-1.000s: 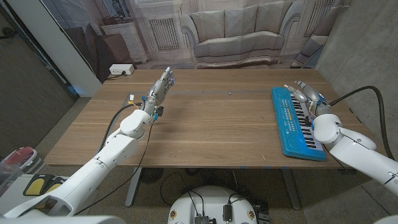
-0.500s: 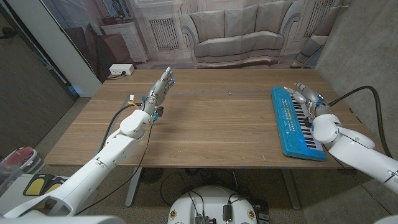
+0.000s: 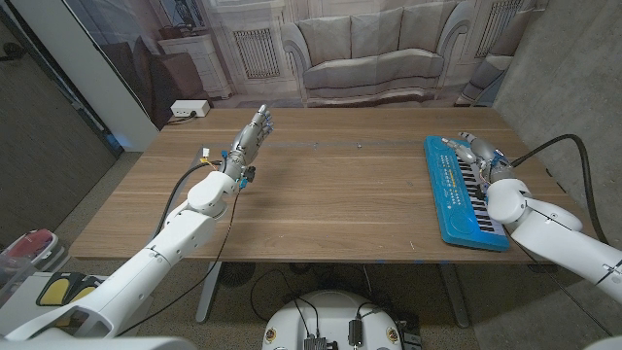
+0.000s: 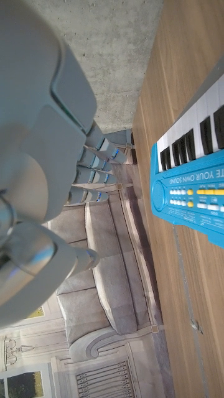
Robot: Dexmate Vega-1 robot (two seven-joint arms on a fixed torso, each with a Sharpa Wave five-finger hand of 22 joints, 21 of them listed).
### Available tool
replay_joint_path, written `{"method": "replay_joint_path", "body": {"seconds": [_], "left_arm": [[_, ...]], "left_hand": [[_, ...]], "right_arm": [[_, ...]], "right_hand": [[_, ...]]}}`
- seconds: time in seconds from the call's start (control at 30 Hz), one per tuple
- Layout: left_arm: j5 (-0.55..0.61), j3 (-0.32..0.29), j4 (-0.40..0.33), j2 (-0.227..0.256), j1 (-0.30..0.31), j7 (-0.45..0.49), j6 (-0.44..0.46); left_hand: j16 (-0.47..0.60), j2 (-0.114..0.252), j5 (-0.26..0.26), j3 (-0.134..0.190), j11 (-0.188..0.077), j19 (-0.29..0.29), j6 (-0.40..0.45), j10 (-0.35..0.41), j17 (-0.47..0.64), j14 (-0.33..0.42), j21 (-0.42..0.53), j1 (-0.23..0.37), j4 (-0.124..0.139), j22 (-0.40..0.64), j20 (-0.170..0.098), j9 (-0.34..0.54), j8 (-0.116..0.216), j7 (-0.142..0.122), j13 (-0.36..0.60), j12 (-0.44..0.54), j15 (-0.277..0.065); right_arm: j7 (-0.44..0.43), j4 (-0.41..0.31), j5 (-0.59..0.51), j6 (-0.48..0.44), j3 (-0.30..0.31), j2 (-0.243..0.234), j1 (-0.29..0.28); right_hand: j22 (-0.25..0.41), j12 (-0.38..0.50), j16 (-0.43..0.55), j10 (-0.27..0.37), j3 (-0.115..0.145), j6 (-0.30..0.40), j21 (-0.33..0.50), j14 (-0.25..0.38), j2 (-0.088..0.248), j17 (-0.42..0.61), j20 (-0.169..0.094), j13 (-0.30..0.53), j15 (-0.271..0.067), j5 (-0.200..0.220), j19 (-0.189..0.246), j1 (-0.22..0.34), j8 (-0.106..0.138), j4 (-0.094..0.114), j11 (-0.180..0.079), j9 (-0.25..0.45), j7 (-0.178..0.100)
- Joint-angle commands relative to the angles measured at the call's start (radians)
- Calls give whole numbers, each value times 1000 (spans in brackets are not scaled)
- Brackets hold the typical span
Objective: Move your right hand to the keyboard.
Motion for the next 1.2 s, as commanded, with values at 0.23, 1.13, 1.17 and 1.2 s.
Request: {"method": "replay_joint_path", "body": {"seconds": [0.23, 1.13, 1.17, 1.2], "left_arm": [[1, -2, 2, 3, 0, 7, 7], [0, -10, -16, 12, 8, 18, 18], [-2, -8, -11, 11, 4, 13, 20], [-2, -7, -7, 9, 1, 11, 19]], "left_hand": [[2, 5, -1, -5, 2, -10, 10, 9, 3, 0, -1, 8, 0, 2, -5, 3, -4, 4, 5, -1, -2], [2, 7, -2, -10, 1, -11, 9, 10, 3, 0, 0, 10, 0, 2, -4, 3, -4, 2, 5, -1, -2], [2, 8, -3, -10, 1, -11, 10, 10, 3, 0, -1, 10, 0, 2, -4, 3, -4, 3, 5, -1, -1], [2, 8, -3, -10, 1, -11, 9, 10, 3, 0, -1, 10, 0, 2, -4, 3, -4, 2, 5, -1, 0]], "right_arm": [[5, 32, 12, -17, -45, 9, 35], [5, 67, 18, 4, -84, 16, 77], [3, 65, 17, 2, -84, 16, 78], [3, 65, 17, 3, -84, 16, 78]], "right_hand": [[5, 3, -4, 4, 2, 7, -4, 7, 5, 0, -4, 4, 1, 9, 4, 6, 6, -5, -3, 6, -8], [5, 4, -4, 11, 2, 13, -13, 11, 6, 1, -5, 4, 1, 9, 7, 7, 5, -5, 2, 6, -9], [5, 4, -4, 10, 2, 13, -14, 12, 6, 1, -5, 4, 3, 9, 7, 7, 5, -5, 1, 6, -10], [5, 4, -4, 10, 1, 13, -14, 12, 6, 1, -5, 4, 3, 9, 8, 7, 5, -5, 1, 6, -9]]}}
